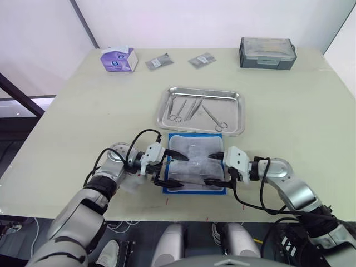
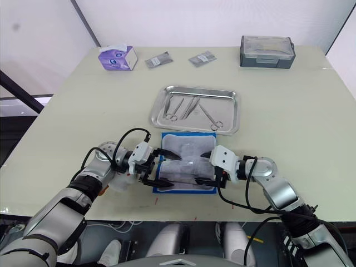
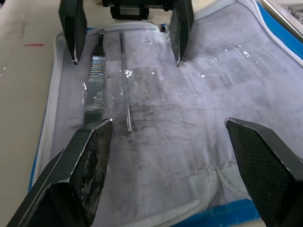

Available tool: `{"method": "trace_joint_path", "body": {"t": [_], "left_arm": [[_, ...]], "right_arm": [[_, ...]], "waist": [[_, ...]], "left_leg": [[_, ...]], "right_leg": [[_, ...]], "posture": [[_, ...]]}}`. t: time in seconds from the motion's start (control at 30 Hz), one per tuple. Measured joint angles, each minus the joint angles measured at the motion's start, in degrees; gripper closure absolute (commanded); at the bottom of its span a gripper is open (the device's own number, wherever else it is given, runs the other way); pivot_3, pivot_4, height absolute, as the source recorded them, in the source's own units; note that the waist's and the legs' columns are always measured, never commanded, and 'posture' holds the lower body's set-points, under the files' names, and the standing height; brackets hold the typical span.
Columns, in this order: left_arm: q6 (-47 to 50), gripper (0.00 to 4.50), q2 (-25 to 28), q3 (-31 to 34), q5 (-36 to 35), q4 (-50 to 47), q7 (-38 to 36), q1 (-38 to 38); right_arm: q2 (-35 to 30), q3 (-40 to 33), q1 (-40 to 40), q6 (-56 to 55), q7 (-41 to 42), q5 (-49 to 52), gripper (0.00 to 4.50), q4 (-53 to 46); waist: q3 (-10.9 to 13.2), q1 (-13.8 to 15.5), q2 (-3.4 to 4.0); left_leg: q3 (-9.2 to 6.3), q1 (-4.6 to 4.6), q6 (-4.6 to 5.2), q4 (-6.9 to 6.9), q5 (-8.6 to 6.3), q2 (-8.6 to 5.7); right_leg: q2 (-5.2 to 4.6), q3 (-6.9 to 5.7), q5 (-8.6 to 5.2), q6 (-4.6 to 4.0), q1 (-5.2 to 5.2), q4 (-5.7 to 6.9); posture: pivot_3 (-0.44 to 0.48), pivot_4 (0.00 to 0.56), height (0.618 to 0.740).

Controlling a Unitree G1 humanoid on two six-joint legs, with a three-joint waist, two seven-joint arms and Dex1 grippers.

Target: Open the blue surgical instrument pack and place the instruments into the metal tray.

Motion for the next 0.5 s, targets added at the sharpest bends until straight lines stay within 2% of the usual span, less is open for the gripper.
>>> {"method": "trace_joint_path", "body": {"t": [0.07,0.2,0.23,0.5], "left_arm": [[0.0,0.0,0.0,-0.1,0.0,0.0,0.0,0.0],[0.0,0.0,0.1,-0.1,0.0,0.0,0.0,-0.1],[0.0,0.0,0.1,-0.1,0.0,0.0,0.0,-0.1],[0.0,0.0,0.1,-0.1,0.0,0.0,0.0,-0.1]], "right_arm": [[0.5,0.2,0.0,-0.7,0.5,-0.3,2.6,0.8],[0.4,0.8,0.0,-2.1,1.7,-0.8,4.17,1.3],[0.4,1.1,0.0,-2.4,2.2,-0.9,4.34,1.3],[0.3,1.6,-0.8,-4.3,3.4,-2.3,4.34,2.0]], "waist": [[0.0,0.0,-0.01],[0.0,0.0,-0.03],[0.0,0.0,-0.03],[0.0,0.0,-0.06]], "left_leg": [[0.0,0.0,0.0,0.0,0.0,0.0],[0.0,0.01,0.0,0.0,0.0,0.0],[0.0,0.01,0.0,0.0,0.0,0.0],[0.0,0.02,0.0,0.0,0.0,0.01]], "right_leg": [[0.0,0.0,0.0,0.0,0.0,0.0],[0.0,0.0,0.0,0.0,0.0,0.0],[0.01,0.0,0.0,0.0,0.0,0.0],[0.02,0.0,0.0,0.0,0.01,0.0]], "posture": [[0.0,0.15,0.738],[0.0,0.15,0.738],[0.0,0.15,0.738],[0.0,0.15,0.738]]}}
